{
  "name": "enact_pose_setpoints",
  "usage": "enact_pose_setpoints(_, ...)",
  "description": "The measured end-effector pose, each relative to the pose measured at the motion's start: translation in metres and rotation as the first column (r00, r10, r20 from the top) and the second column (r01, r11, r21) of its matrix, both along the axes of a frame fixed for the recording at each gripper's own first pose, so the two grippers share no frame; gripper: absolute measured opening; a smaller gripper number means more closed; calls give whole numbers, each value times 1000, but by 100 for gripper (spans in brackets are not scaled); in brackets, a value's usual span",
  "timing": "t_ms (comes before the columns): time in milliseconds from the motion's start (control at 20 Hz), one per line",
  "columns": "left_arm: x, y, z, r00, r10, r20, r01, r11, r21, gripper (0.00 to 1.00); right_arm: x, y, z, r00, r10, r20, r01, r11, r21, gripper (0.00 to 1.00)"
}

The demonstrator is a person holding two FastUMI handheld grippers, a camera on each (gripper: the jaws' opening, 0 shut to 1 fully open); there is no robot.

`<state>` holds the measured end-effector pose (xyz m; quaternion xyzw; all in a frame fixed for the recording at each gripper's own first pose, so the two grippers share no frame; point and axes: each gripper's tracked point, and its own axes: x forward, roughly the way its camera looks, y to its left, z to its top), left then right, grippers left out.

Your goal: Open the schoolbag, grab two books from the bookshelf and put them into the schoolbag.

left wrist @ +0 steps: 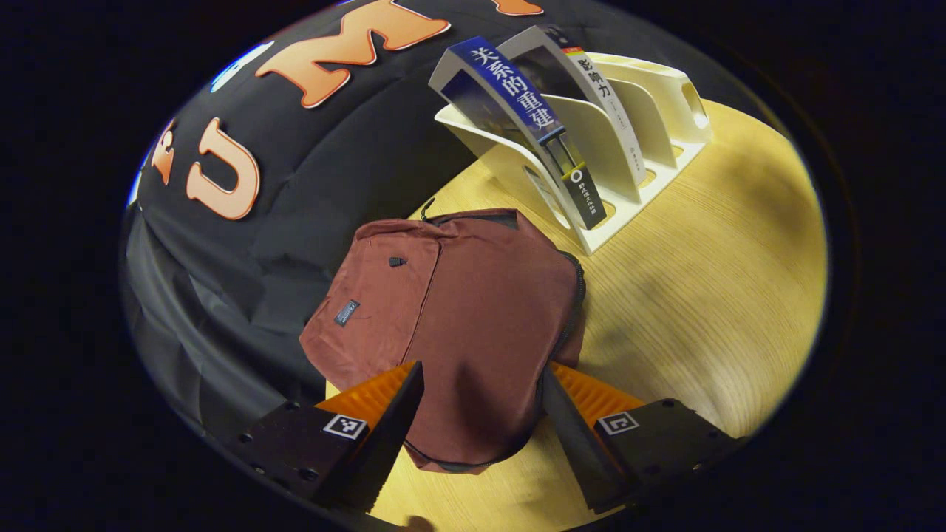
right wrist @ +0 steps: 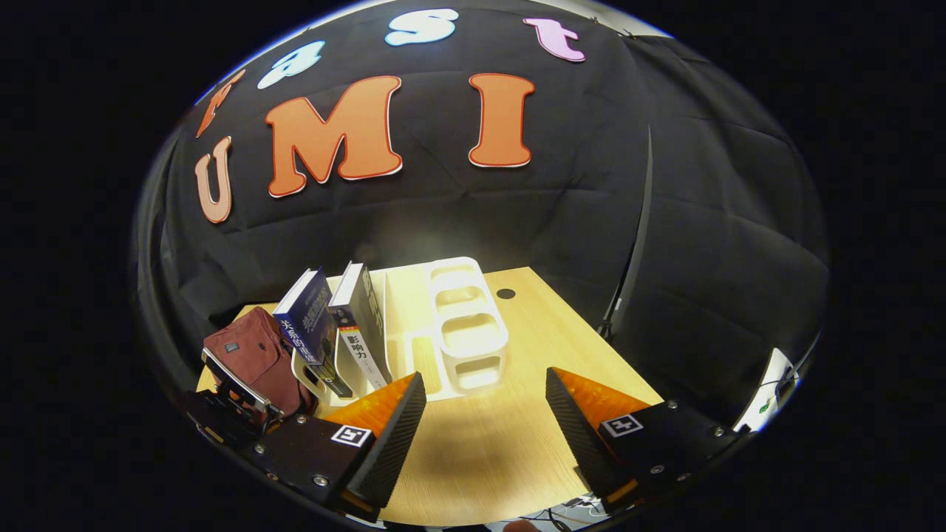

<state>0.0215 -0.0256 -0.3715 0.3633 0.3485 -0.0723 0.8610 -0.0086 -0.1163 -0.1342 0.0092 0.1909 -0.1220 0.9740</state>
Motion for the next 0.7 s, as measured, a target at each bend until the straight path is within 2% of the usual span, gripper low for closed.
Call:
enact_pose_setpoints(100, -2, -3, -4, 1000, -11, -22, 11, 1000, 0, 97, 3, 1, 2, 1000, 8, 3, -8, 1000, 1, 97)
enact_pose_setpoints(300, -2, -12, -7, 998, -46, -33, 46, 999, 5, 67, 6, -1, 5, 1000, 13, 7, -13, 1000, -4, 97)
enact_pose_setpoints(350, -3, -12, -8, 998, -51, -34, 52, 999, 10, 50, 7, -1, 5, 1000, 14, 6, -14, 1000, -3, 97)
enact_pose_setpoints(400, -4, -15, -8, 997, -64, -41, 64, 998, 10, 47, 7, -2, 4, 1000, 16, 4, -16, 1000, -3, 97)
enact_pose_setpoints(450, -4, -18, -11, 996, -76, -55, 76, 997, 8, 37, 7, -3, 4, 1000, 18, 3, -18, 1000, -4, 97)
enact_pose_setpoints(500, -7, -17, -15, 994, -81, -77, 84, 996, 25, 38, 9, -4, 4, 1000, 20, 4, -20, 1000, -5, 97)
enact_pose_setpoints(550, -6, -17, -16, 993, -90, -82, 93, 995, 41, 2, 10, -4, 5, 1000, 23, 5, -23, 1000, -2, 97)
enact_pose_setpoints(600, -3, -17, -16, 993, -87, -75, 91, 995, 49, 6, 10, -4, 6, 1000, 26, 6, -26, 1000, 2, 97)
enact_pose_setpoints(700, -5, -16, -15, 994, -82, -69, 86, 994, 64, 2, 11, -5, 9, 999, 33, 16, -33, 999, 6, 97)
